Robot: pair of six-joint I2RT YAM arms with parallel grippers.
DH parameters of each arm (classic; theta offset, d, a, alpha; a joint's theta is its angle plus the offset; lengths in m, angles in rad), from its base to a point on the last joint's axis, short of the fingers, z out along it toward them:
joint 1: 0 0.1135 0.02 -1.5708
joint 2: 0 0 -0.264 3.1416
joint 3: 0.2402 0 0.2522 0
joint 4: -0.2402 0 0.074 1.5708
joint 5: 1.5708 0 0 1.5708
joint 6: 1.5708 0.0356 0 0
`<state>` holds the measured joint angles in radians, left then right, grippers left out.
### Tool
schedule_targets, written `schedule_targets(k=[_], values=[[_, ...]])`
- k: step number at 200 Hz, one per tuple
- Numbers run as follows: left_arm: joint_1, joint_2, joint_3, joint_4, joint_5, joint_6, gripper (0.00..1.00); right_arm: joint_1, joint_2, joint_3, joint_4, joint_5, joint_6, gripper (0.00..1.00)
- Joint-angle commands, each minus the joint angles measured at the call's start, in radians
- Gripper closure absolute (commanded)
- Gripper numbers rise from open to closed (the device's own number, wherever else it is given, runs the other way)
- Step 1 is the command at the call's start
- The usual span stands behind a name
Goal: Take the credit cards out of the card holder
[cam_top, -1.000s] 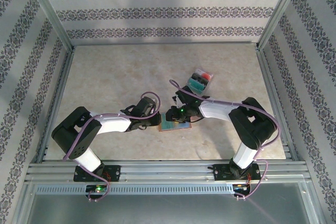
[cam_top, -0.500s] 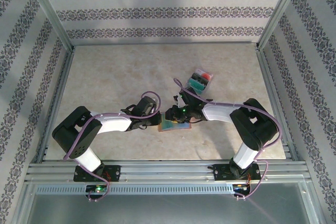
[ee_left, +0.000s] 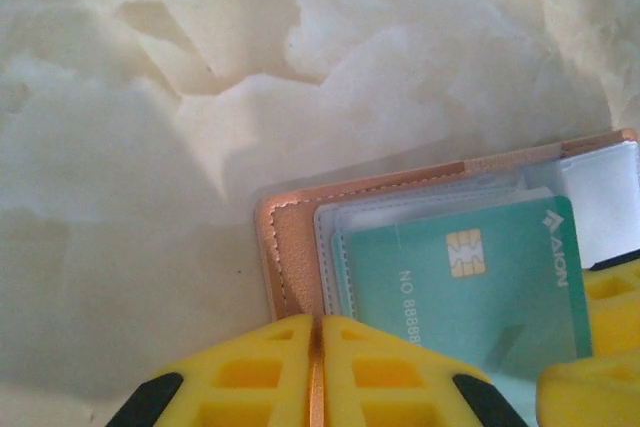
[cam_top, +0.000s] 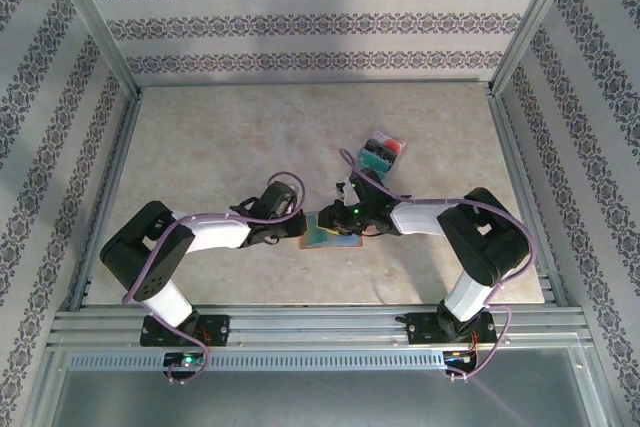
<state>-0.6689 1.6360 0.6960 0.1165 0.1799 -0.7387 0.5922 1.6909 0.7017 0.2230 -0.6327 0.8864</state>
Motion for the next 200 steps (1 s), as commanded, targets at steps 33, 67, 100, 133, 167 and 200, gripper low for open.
schedule_targets(k=[33,67,100,133,167,200], values=[[0.032,0.033,0.019,-0.052,-0.021,0.023,0.88,-0.018,-0.030,-0.030,0.115,-0.048,0.038,0.75],[0.043,0.039,0.022,-0.056,-0.022,0.031,0.87,-0.028,-0.030,-0.036,0.134,-0.058,0.045,0.76],[0.051,0.044,0.026,-0.061,-0.020,0.036,0.88,-0.038,-0.024,-0.044,0.150,-0.067,0.054,0.76],[0.055,0.048,0.030,-0.064,-0.021,0.041,0.88,-0.047,-0.025,-0.054,0.160,-0.070,0.059,0.78],[0.058,0.050,0.033,-0.065,-0.021,0.043,0.87,-0.053,-0.021,-0.062,0.166,-0.073,0.062,0.79],[0.062,0.045,0.034,-0.068,-0.023,0.048,0.87,-0.054,-0.013,-0.072,0.184,-0.075,0.070,0.79]])
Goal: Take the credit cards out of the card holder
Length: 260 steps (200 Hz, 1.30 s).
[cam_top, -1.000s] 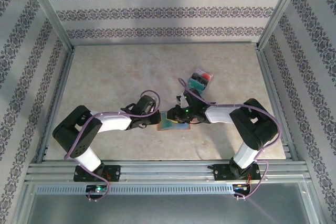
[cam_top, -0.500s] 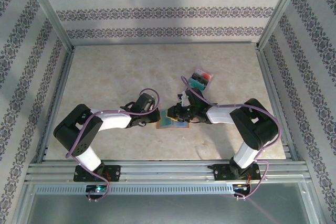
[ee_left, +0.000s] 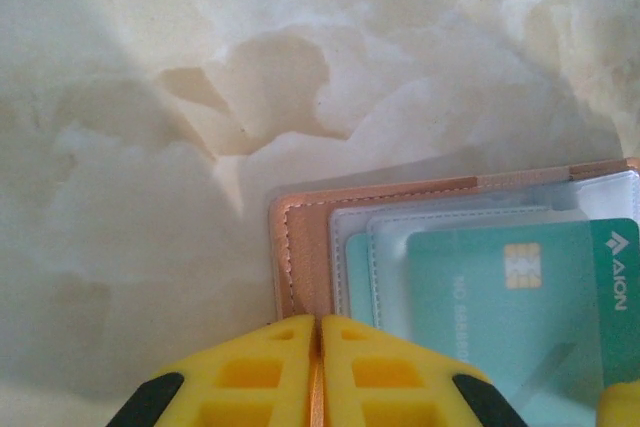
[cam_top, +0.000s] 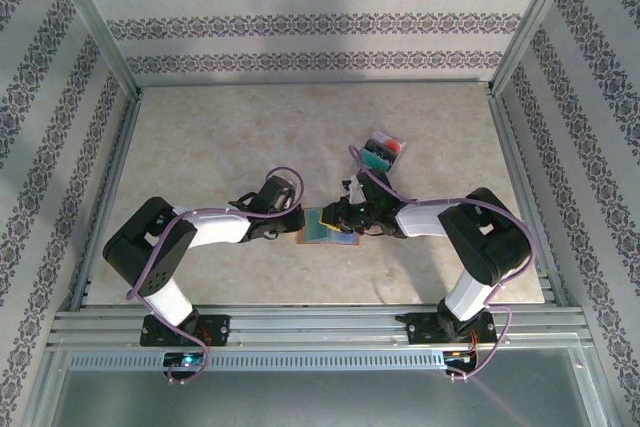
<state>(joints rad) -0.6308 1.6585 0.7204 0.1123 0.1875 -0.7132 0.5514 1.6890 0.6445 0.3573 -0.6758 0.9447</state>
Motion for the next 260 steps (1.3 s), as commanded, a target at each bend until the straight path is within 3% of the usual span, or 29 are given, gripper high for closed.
schedule_targets(k=[1,211,260], values=[[0.024,0.021,0.009,-0.064,-0.031,0.023,0.87,-0.013,-0.011,-0.016,0.051,-0.033,0.012,0.79],[0.046,-0.014,0.011,-0.093,-0.033,0.037,0.88,-0.042,0.043,-0.049,0.076,-0.024,0.017,0.88],[0.046,-0.076,0.032,-0.098,-0.010,0.053,0.77,-0.039,0.044,-0.049,0.062,-0.017,0.016,0.90]])
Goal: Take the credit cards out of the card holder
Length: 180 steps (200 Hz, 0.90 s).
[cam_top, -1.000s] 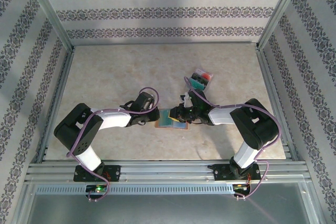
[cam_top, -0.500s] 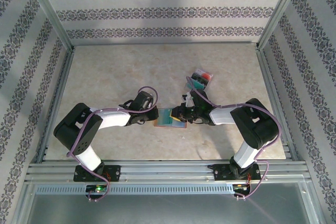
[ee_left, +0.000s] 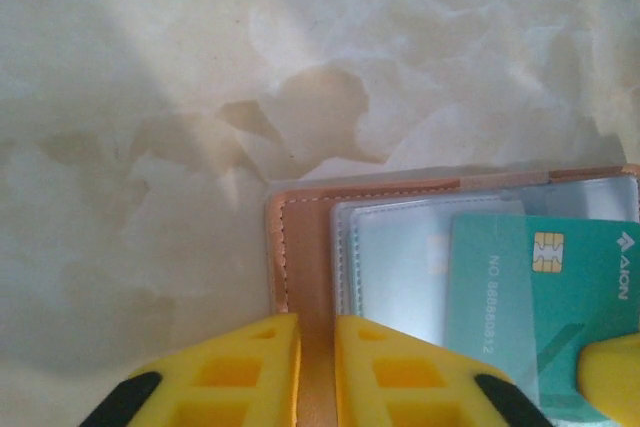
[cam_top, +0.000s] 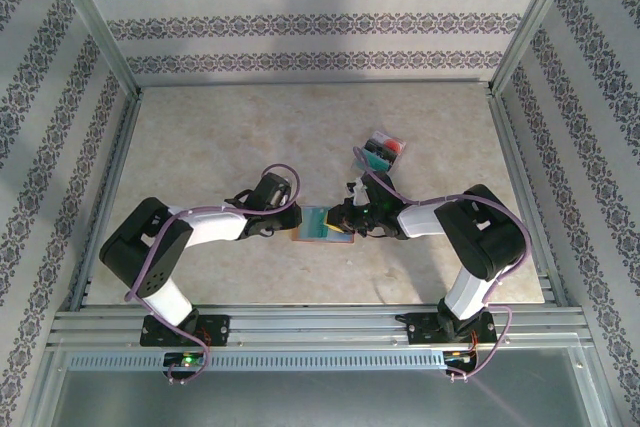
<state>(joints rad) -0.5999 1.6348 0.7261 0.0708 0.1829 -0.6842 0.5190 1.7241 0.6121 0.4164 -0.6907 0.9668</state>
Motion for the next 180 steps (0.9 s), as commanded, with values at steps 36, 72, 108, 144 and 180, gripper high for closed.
schedule_targets(k=[36,72,108,144,180], values=[[-0.005,-0.091,0.049,-0.049,0.009,0.037,0.73,-0.004,0.008,-0.010,-0.024,0.009,-0.011,0.90],[-0.046,-0.053,0.066,-0.046,0.014,0.035,0.72,0.003,0.005,-0.002,-0.053,0.019,-0.020,0.90],[-0.055,-0.006,0.050,-0.004,0.050,0.006,0.72,0.008,0.004,0.013,-0.081,0.022,-0.029,0.90],[-0.060,0.021,0.059,-0.005,0.060,0.015,0.73,0.012,0.002,0.021,-0.100,0.028,-0.032,0.90],[-0.061,0.026,0.071,-0.014,0.064,0.031,0.73,0.013,-0.003,0.021,-0.115,0.033,-0.034,0.90]])
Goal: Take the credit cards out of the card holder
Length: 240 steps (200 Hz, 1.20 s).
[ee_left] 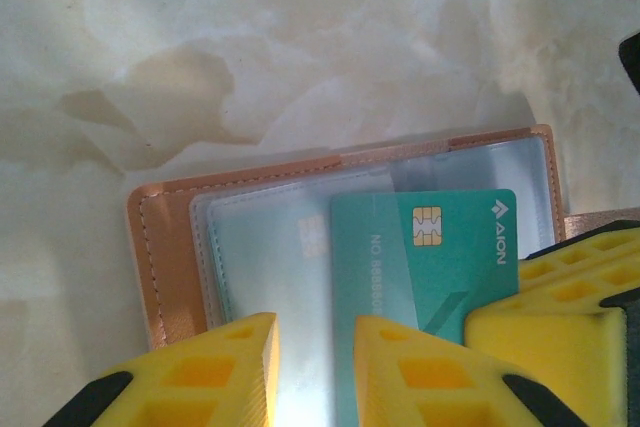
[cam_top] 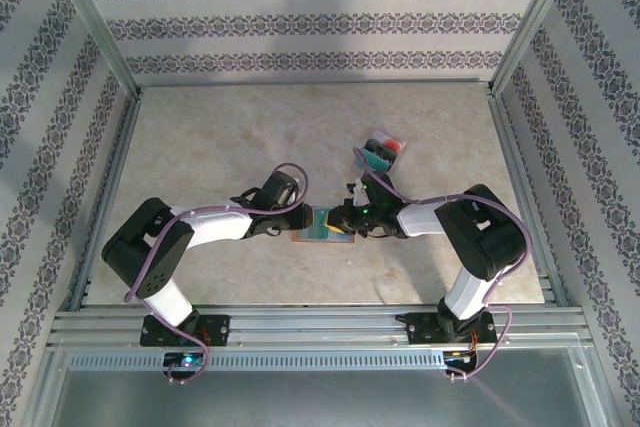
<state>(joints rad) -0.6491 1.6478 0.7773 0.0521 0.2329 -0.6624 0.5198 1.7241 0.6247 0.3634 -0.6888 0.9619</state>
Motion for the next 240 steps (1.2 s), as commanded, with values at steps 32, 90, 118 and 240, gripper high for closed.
schedule_targets(k=[32,90,118,240], values=[[-0.023,0.012,0.037,-0.003,0.011,0.027,0.73,0.013,-0.001,0.009,-0.069,0.035,-0.029,0.90],[-0.038,0.037,0.056,-0.029,-0.003,0.033,0.72,0.013,-0.003,0.015,-0.075,0.037,-0.028,0.90],[-0.037,0.047,0.045,-0.041,-0.026,0.003,0.73,0.013,-0.011,0.018,-0.091,0.038,-0.031,0.90],[0.008,0.049,0.035,-0.073,-0.030,0.001,0.76,-0.018,-0.104,0.060,-0.311,0.075,-0.136,0.90]])
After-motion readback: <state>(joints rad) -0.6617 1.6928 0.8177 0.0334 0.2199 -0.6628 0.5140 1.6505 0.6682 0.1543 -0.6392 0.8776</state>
